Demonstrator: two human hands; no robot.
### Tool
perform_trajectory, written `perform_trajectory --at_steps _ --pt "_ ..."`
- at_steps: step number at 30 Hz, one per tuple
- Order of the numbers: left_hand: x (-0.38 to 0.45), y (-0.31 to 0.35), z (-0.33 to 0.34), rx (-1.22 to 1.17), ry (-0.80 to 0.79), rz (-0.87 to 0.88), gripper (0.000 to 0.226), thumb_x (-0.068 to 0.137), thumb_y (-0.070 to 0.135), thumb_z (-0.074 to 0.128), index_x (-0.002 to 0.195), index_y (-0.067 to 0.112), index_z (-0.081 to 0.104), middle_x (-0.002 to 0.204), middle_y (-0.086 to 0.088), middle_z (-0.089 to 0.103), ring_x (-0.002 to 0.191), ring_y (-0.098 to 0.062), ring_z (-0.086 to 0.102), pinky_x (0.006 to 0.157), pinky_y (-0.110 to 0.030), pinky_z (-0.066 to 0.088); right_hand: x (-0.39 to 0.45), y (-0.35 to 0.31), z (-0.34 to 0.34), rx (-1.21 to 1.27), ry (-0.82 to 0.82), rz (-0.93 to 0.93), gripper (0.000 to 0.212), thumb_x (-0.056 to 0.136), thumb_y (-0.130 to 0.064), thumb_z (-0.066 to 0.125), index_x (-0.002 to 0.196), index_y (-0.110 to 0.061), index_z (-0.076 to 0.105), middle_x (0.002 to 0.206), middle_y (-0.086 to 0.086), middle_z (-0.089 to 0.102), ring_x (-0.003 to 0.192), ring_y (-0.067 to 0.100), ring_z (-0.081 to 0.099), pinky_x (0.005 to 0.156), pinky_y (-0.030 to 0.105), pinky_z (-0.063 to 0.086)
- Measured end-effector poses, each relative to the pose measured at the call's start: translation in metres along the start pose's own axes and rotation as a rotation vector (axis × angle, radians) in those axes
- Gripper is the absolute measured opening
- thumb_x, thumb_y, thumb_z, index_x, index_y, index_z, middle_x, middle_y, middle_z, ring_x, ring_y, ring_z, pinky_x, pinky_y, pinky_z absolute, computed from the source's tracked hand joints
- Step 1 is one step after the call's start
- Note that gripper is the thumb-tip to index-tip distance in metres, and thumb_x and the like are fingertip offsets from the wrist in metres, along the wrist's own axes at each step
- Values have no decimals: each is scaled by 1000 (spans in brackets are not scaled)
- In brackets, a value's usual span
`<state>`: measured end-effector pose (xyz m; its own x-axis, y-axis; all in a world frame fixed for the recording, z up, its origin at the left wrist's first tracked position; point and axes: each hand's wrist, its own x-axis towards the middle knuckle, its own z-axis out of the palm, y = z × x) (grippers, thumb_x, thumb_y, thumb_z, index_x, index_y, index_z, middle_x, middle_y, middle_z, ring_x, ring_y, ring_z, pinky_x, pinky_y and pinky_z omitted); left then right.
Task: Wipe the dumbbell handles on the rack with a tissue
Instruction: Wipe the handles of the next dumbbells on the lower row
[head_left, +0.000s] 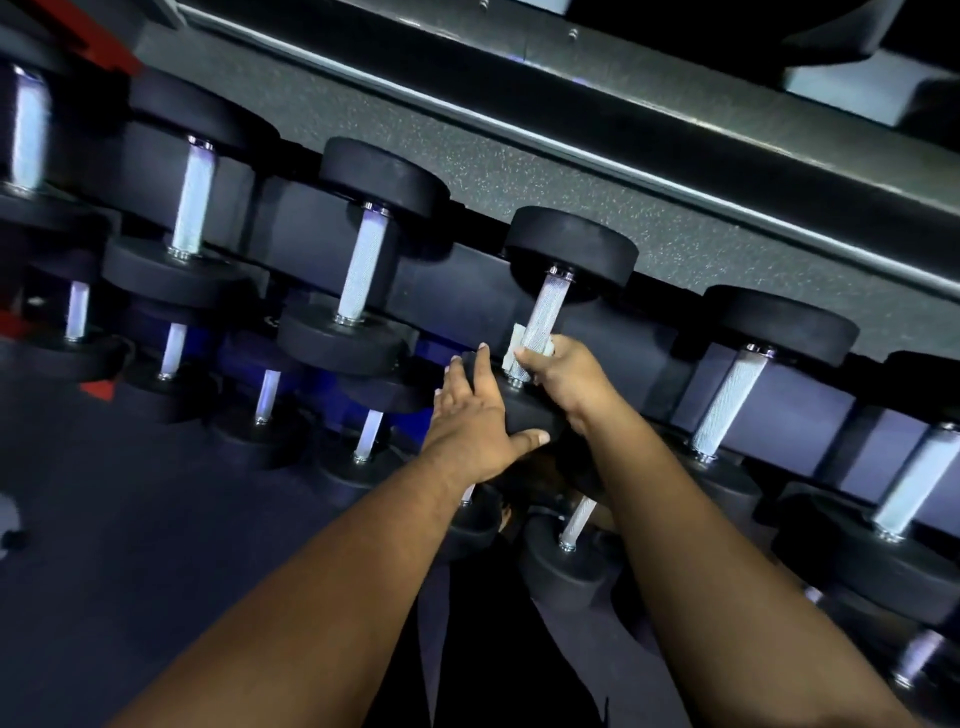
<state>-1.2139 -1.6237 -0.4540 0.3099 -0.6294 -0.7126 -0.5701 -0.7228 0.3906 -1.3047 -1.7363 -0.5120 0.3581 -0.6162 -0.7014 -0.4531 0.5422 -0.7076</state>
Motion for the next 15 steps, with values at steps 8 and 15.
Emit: perform_trajectory --at_steps 8,15 --pt "-3 -1 -2 7 -9 13 129 80 65 72 157 22 -23 165 -21 -19 154 -35 -10 125 -44 2 -33 -25 -6 -616 301 -708 44 97 -6 51 140 -11 55 145 0 53 136 16 48 116 26 33" --pt "2 -6 2 48 9 62 129 79 71 68 156 21 -23 164 -26 -15 154 -35 -12 125 -51 -1 -22 -38 -17 -1854 -298 -731 54 103 -22 34 156 -21 28 165 0 22 154 19 6 120 53 -6"
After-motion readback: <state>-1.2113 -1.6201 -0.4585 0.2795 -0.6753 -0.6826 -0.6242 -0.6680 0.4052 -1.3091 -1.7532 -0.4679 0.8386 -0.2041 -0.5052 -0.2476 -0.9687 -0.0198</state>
